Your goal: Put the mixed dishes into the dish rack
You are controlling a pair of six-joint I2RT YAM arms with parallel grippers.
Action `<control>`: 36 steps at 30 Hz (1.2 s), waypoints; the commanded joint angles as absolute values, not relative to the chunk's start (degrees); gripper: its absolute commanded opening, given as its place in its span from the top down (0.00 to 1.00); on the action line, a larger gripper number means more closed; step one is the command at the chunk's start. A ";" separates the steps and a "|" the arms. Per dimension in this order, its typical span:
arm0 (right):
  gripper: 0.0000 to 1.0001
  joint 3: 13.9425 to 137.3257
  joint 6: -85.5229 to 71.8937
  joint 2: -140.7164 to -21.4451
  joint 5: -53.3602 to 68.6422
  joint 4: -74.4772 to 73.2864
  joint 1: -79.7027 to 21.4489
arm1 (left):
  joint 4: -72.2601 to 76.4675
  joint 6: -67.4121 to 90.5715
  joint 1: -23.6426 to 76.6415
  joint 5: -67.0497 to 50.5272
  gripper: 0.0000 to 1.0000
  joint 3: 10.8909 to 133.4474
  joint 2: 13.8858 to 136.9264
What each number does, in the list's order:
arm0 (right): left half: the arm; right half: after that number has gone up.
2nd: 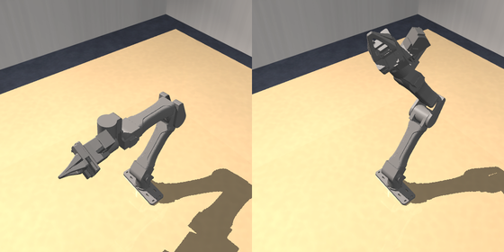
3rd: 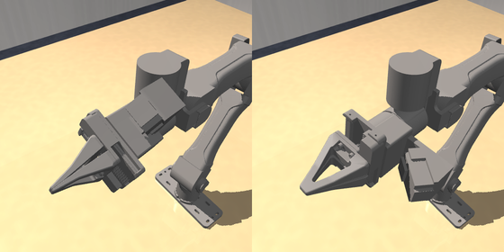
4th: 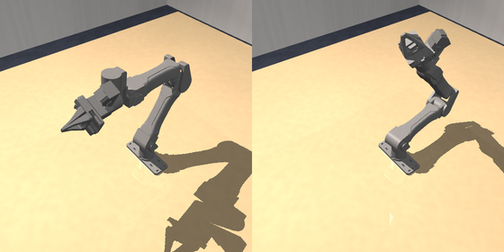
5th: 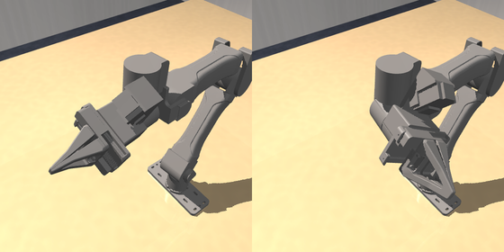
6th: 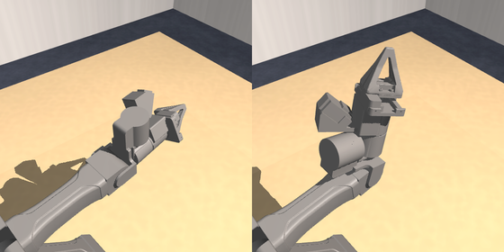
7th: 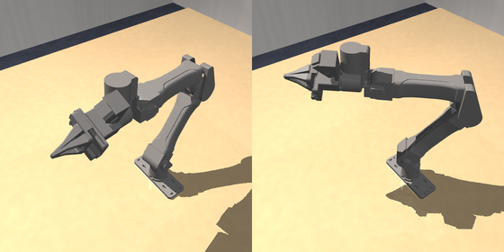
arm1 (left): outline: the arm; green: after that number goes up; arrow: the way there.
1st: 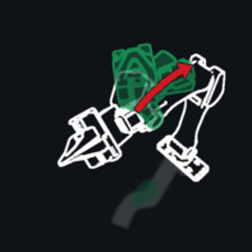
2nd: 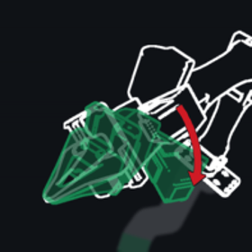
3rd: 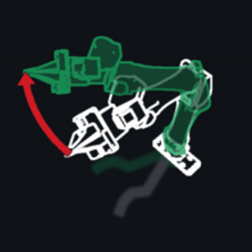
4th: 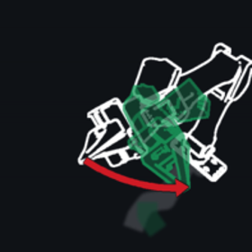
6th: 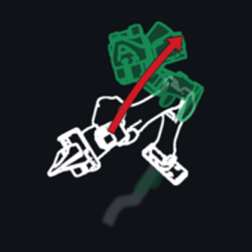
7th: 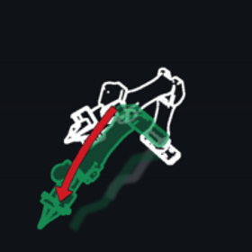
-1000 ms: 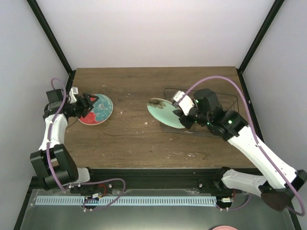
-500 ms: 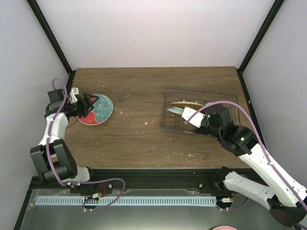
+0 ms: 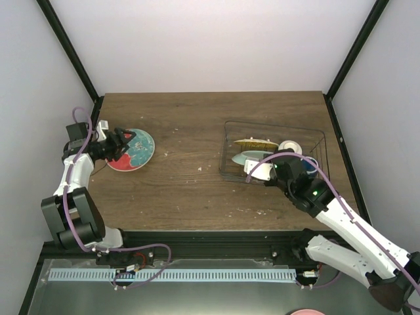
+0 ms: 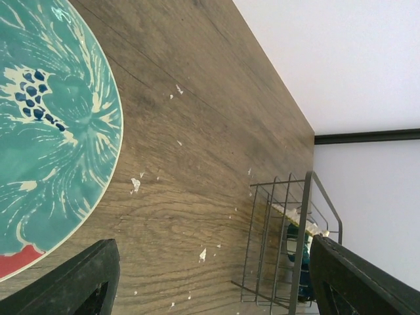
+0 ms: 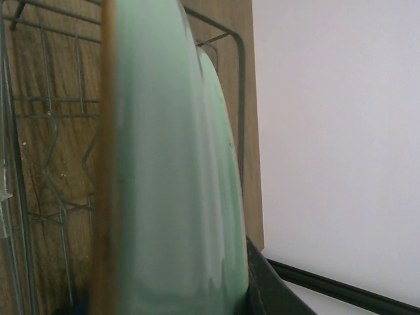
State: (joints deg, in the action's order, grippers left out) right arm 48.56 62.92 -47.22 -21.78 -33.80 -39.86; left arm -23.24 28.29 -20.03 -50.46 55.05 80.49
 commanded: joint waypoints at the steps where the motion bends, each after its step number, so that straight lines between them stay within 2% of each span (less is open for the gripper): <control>1: 0.99 47.85 64.43 -45.96 -23.82 -24.19 -39.04 | -23.46 27.32 -20.04 -51.35 0.20 55.70 81.75; 14: 0.99 39.43 63.95 -48.25 -20.79 -13.64 -33.15 | -24.95 26.02 -20.21 -51.44 0.20 57.73 84.02; 24: 0.99 40.15 60.41 -53.38 -16.18 -12.80 -32.43 | -24.87 26.01 -20.46 -51.69 0.20 58.00 84.98; 26: 0.95 40.61 59.72 -54.50 -15.41 -13.02 -32.43 | -24.87 26.02 -20.48 -51.71 0.20 58.08 85.16; 30: 0.78 41.23 59.12 -56.39 -14.20 -13.09 -32.43 | -26.38 25.00 -20.71 -50.37 0.20 58.04 85.70; 33: 0.70 41.57 58.95 -57.08 -13.93 -12.87 -32.43 | -29.30 23.16 -21.52 -47.21 0.20 58.12 86.46; 36: 0.49 42.02 58.82 -56.75 -13.61 -13.21 -32.46 | -30.56 22.54 -22.65 -43.50 0.21 57.60 86.21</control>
